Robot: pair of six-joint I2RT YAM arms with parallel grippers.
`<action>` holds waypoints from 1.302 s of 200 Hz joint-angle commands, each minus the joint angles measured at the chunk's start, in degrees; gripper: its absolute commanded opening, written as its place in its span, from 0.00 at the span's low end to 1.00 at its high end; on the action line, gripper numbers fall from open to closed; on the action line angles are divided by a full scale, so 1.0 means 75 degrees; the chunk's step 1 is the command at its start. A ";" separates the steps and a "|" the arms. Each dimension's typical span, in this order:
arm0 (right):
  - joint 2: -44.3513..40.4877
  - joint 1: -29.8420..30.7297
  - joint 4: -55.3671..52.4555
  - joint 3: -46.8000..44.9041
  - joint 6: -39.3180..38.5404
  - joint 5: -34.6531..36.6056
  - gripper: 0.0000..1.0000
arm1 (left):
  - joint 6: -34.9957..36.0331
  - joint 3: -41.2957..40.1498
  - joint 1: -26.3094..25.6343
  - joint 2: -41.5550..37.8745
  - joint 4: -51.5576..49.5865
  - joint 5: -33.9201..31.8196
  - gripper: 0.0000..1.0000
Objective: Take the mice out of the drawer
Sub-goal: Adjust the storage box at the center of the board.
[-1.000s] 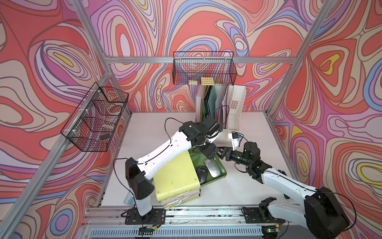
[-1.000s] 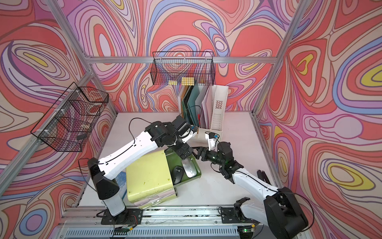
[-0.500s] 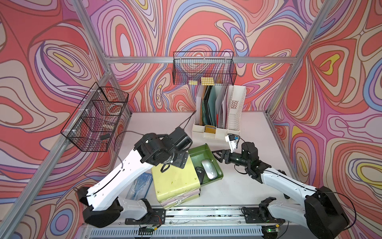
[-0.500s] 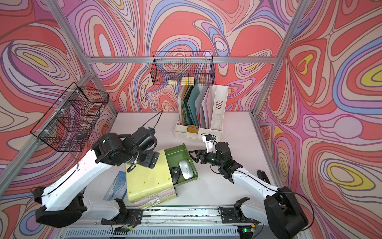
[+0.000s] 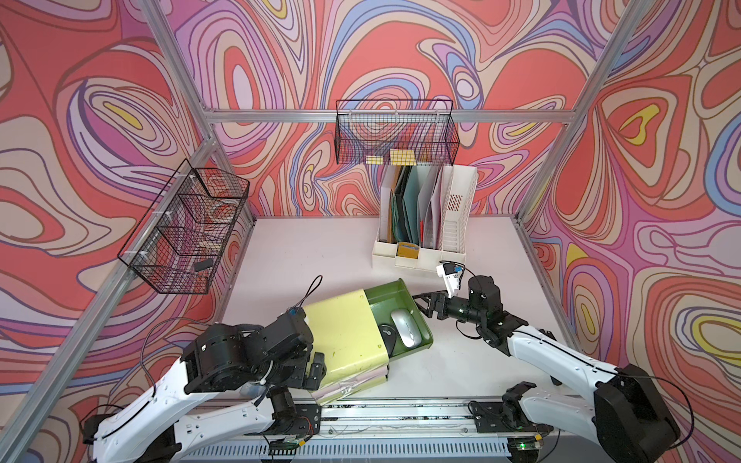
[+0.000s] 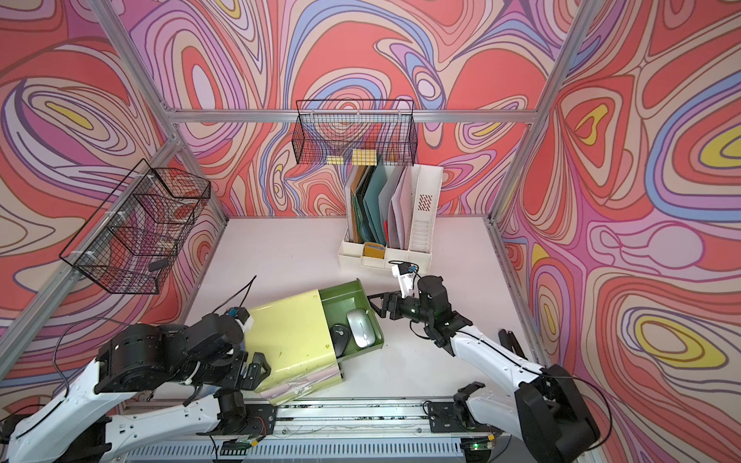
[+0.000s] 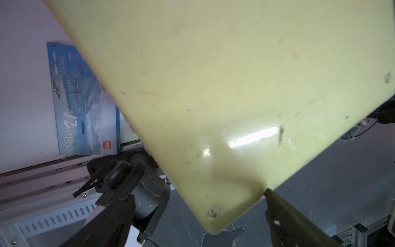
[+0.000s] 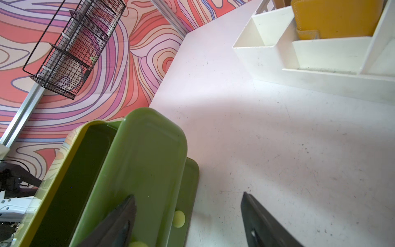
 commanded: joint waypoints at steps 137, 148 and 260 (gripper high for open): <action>0.0210 0.0109 -0.0296 0.0439 -0.0237 0.0148 0.81 | 0.2186 -0.1464 -0.0005 0.0955 0.2166 -0.1745 1.00; 0.0097 0.0109 -0.0320 0.0392 -0.0220 0.0229 0.81 | 0.2320 -0.1241 0.0214 0.1177 0.2289 -0.1856 1.00; -0.0133 0.0121 -0.0243 0.0281 -0.0127 0.0407 0.81 | 0.6360 -0.0460 0.1513 0.2949 0.4805 -0.2034 1.00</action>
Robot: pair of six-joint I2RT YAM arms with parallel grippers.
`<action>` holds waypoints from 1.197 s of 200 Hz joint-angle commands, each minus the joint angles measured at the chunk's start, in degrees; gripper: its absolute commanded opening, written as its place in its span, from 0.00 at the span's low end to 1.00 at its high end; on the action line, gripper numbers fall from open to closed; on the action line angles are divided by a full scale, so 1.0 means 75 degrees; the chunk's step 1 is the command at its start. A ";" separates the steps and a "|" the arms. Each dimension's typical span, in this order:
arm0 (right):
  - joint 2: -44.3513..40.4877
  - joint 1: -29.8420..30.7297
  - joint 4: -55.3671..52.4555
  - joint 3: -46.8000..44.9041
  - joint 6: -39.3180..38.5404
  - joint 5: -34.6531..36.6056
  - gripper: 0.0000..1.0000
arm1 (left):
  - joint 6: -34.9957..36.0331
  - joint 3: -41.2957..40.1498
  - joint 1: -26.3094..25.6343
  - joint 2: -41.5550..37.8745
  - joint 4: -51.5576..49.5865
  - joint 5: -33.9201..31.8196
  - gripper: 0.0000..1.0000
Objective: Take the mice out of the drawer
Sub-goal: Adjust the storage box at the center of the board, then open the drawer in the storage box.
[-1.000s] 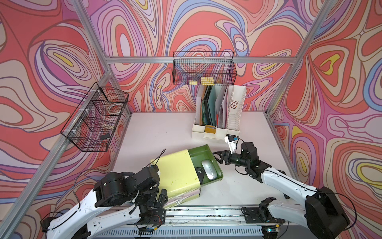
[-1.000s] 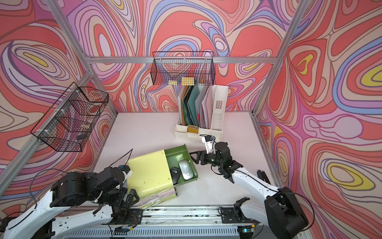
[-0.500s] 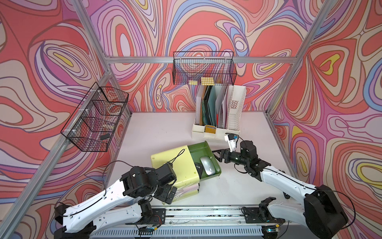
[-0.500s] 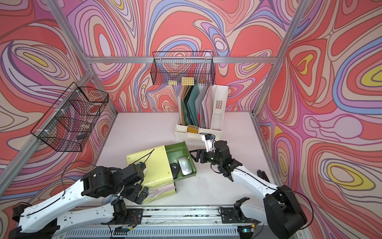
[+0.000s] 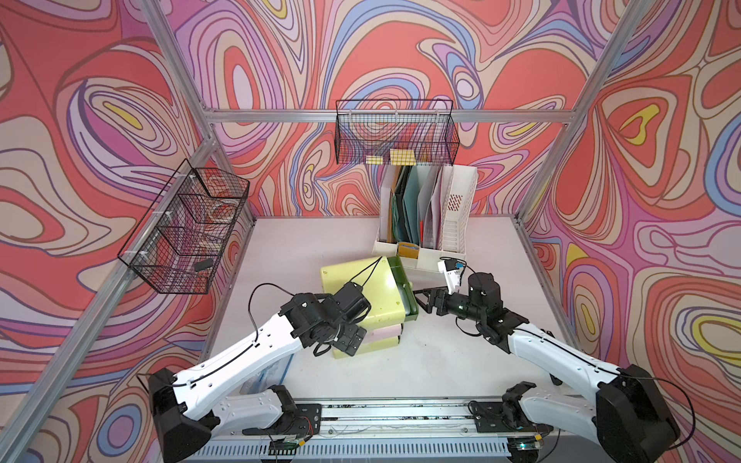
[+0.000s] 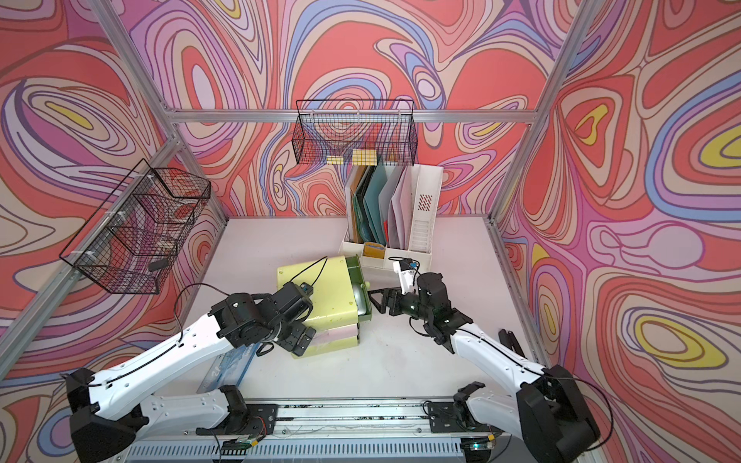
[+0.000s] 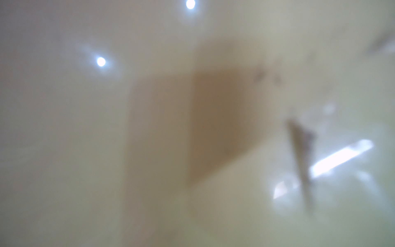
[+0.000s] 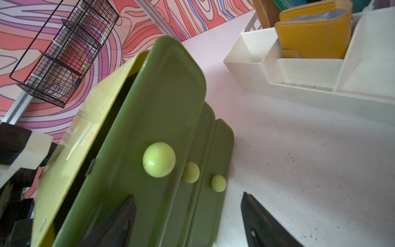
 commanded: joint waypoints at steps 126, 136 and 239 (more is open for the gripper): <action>-0.0180 0.0099 -0.2228 0.1823 -0.0635 0.0845 0.82 | 0.1309 0.2300 0.1984 -0.0107 0.0573 -0.0418 1.00; 0.0077 0.0099 -0.2467 0.2241 -0.0704 0.0854 0.82 | 0.1394 0.2394 0.1994 0.0085 0.0709 -0.0420 1.00; 0.2975 0.1137 -0.5823 0.5597 -0.1297 0.2625 0.82 | 0.1004 0.4902 0.2957 0.3221 -0.0388 0.0409 1.00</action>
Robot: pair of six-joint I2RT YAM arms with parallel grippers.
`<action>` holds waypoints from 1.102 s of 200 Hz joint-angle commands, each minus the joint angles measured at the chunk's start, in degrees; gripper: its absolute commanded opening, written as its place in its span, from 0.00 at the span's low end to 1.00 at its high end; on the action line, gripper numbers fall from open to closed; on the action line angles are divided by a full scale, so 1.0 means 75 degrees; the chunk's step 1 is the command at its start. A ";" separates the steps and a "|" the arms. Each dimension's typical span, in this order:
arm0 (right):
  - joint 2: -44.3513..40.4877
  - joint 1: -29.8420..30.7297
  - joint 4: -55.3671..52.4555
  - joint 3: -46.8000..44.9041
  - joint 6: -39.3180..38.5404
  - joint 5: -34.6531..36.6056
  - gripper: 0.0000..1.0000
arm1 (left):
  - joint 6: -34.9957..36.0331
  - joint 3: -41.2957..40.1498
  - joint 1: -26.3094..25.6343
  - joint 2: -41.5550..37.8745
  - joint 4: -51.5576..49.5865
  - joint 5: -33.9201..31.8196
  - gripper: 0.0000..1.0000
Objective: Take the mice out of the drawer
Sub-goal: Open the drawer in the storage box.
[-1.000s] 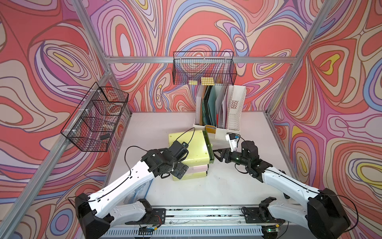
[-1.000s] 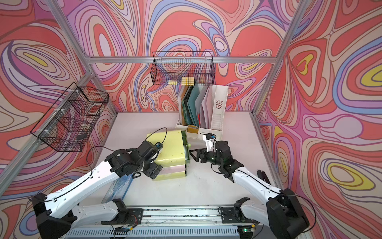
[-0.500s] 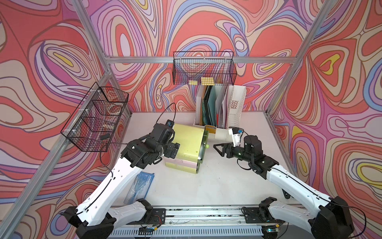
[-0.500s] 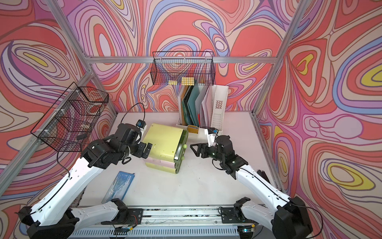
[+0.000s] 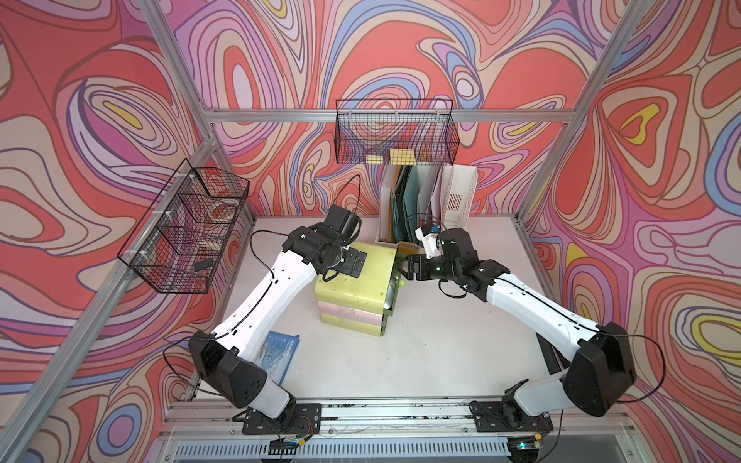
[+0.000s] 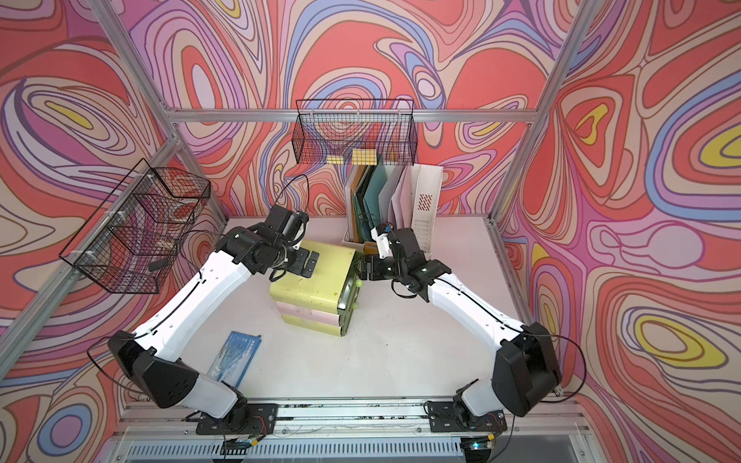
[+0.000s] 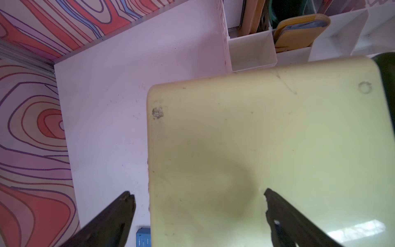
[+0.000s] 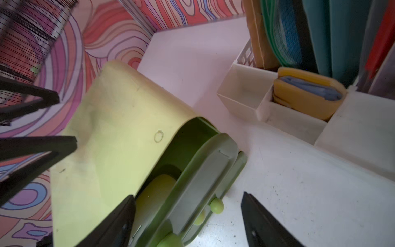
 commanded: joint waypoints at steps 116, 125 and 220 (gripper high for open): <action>-0.0335 0.0654 -0.4403 0.1235 -0.0627 0.4704 0.84 | -0.0500 -0.0708 0.0388 0.0317 -0.0847 -0.0107 1.00; -0.0356 0.0645 -0.4590 0.1292 -0.0695 0.5007 0.85 | -0.0510 -0.0766 0.0405 0.0317 -0.0862 -0.0132 1.00; -0.0917 0.0217 -0.3785 0.0955 -0.0833 0.4561 0.86 | -0.0547 -0.0650 0.0530 0.0030 -0.0761 0.0063 1.00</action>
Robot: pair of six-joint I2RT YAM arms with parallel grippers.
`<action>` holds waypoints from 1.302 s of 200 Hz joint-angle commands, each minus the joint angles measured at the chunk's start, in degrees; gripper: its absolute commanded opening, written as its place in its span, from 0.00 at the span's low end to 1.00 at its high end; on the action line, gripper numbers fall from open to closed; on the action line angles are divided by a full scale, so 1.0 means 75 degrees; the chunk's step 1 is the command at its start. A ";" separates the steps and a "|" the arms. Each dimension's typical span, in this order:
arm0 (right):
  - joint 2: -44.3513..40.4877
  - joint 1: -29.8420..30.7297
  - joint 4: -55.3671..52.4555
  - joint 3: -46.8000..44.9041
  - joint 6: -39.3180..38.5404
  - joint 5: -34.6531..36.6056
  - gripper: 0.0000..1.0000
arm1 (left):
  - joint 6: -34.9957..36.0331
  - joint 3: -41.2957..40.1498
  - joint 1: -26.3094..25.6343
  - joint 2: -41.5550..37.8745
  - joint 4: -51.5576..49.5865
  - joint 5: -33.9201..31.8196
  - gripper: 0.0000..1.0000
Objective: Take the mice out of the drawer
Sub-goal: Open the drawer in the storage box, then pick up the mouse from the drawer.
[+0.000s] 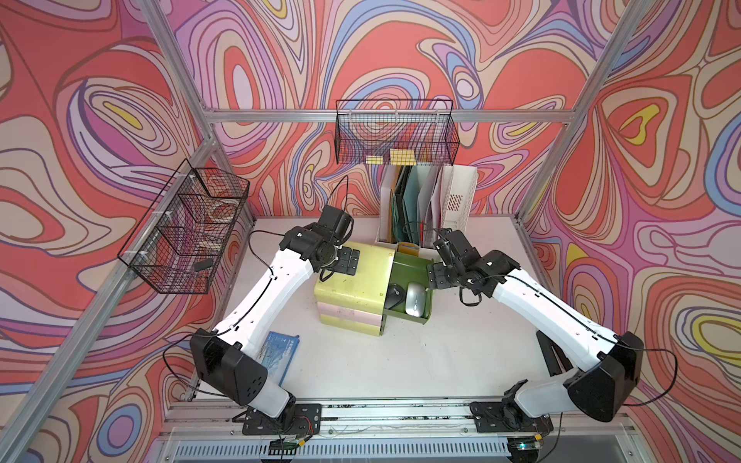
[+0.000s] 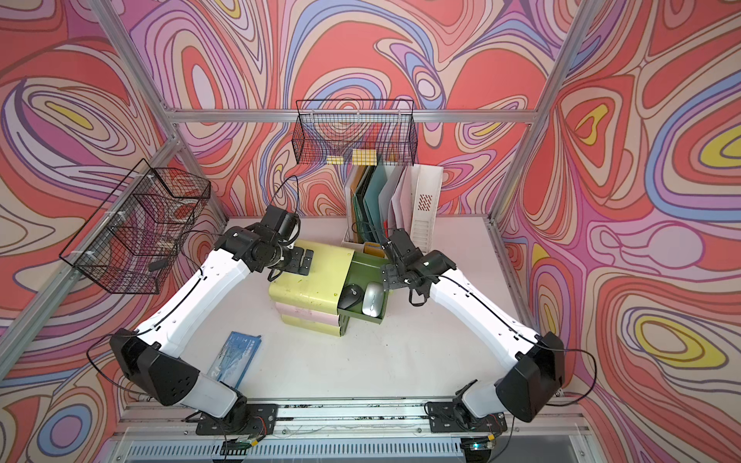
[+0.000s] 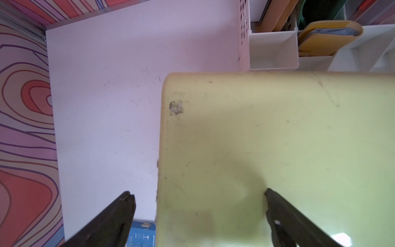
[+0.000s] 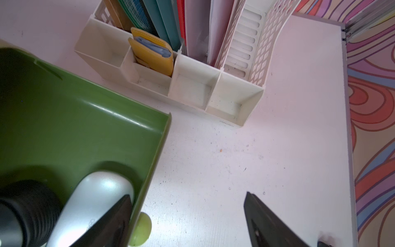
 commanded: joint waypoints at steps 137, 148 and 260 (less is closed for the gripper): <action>-0.2232 -0.3432 0.3201 -0.3223 0.1344 -0.1966 0.89 | 0.1864 0.2969 -0.2991 0.0775 -0.1587 0.2200 0.99; -0.2034 -0.3560 0.3372 -0.3438 0.1327 -0.2297 0.89 | 0.1829 0.3414 -0.3165 0.1296 -0.2040 0.1723 0.98; -0.0093 -0.3570 0.6973 -0.5286 0.1831 -0.5795 0.88 | 0.1661 0.4854 -0.3386 0.3654 -0.3858 0.0442 0.95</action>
